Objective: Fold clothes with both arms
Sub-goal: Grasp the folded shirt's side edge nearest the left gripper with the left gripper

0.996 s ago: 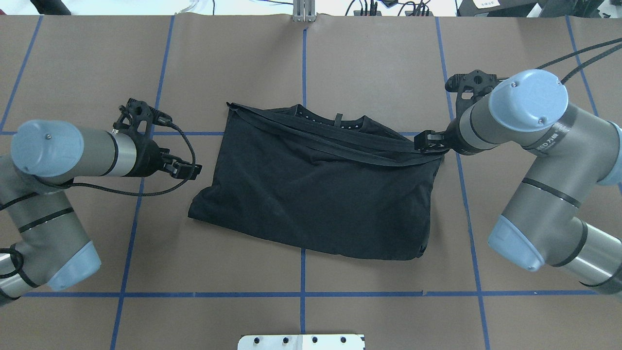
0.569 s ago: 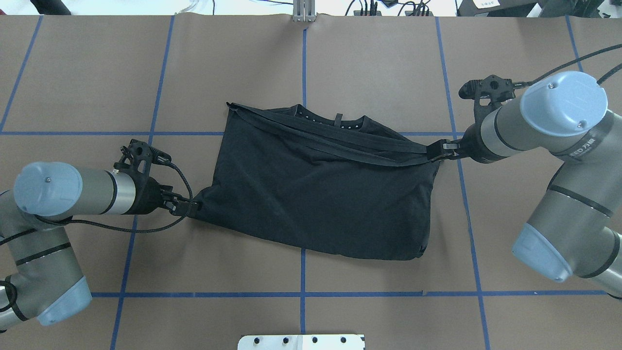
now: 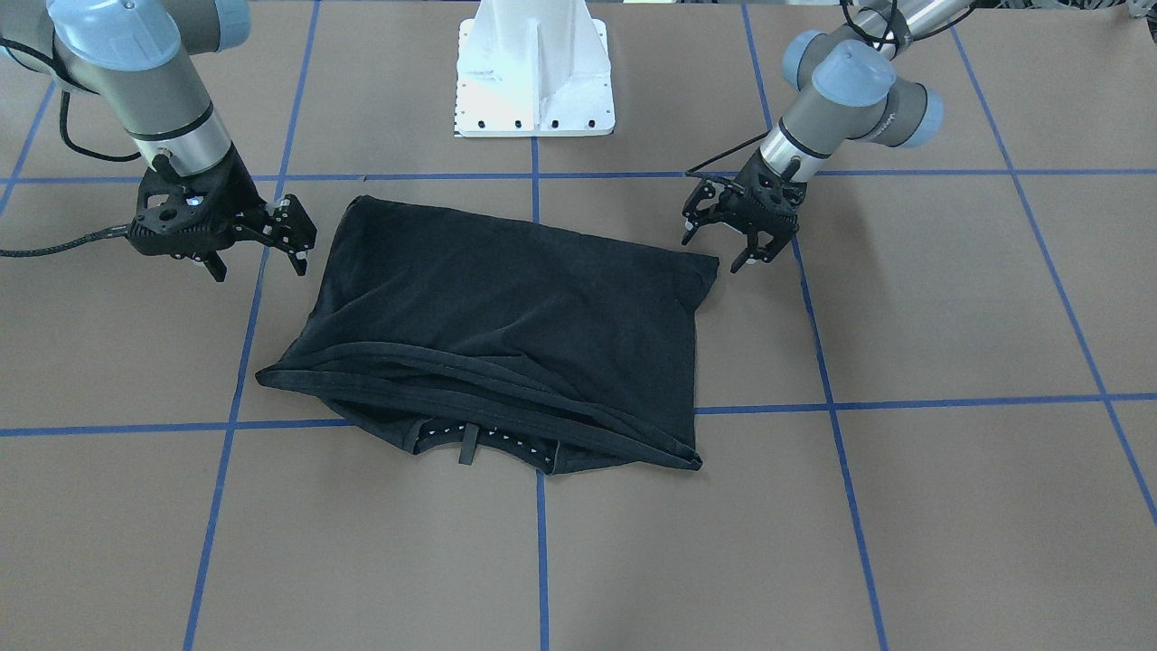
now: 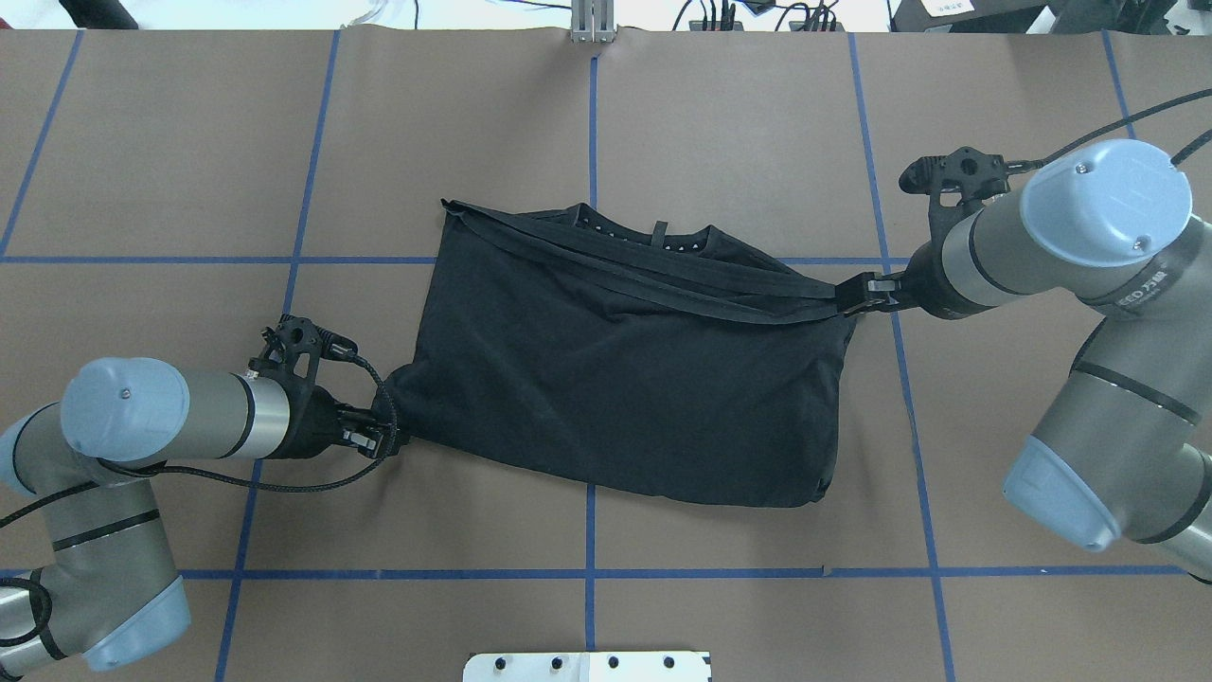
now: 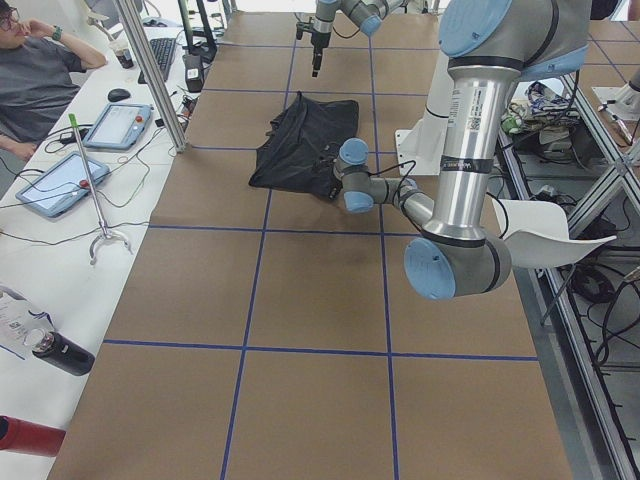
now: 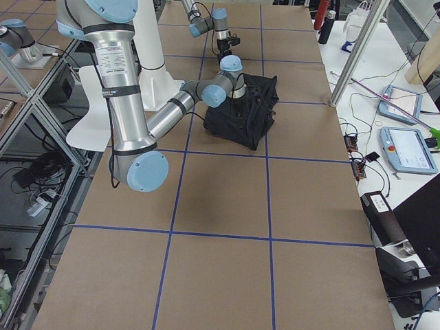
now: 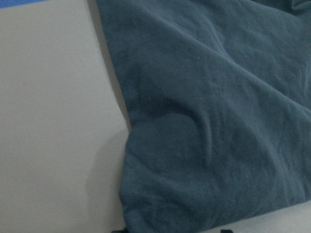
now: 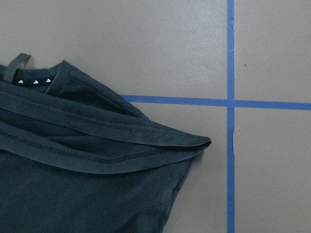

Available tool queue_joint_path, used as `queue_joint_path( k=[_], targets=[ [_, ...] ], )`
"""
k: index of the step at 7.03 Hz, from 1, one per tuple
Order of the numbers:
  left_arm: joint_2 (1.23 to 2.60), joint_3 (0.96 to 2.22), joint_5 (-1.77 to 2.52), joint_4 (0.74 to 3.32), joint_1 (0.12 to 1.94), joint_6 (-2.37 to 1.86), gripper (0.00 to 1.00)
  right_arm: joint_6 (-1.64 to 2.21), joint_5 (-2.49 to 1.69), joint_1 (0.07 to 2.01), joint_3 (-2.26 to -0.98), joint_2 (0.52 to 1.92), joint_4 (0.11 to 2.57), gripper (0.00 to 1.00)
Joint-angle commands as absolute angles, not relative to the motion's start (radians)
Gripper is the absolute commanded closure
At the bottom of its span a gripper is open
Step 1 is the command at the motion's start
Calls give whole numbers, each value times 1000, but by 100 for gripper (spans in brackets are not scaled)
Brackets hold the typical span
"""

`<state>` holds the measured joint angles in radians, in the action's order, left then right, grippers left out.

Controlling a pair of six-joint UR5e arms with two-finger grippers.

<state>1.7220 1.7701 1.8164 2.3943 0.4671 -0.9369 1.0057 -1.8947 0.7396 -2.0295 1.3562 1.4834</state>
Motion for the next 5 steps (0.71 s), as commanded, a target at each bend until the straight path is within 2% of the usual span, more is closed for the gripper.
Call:
queue_joint_path(
  k=[1,2,3,5],
  targets=[
    [1724,1763,1816,2395,465,-939,66,1008,-1893,739,-2029,1356,1483,0],
    [1724,1764,1816,2393,465,-940,91,1006,-1894,739,-2029,1356,1483,0],
    [1723,1767,1813,2391,466,-939,100,1008,-1893,739,-2029,1356,1483,0],
    [1723,1775,1813,2382,521,-893,100,1006,-1894,739,-2028,1356,1483,0]
  ],
)
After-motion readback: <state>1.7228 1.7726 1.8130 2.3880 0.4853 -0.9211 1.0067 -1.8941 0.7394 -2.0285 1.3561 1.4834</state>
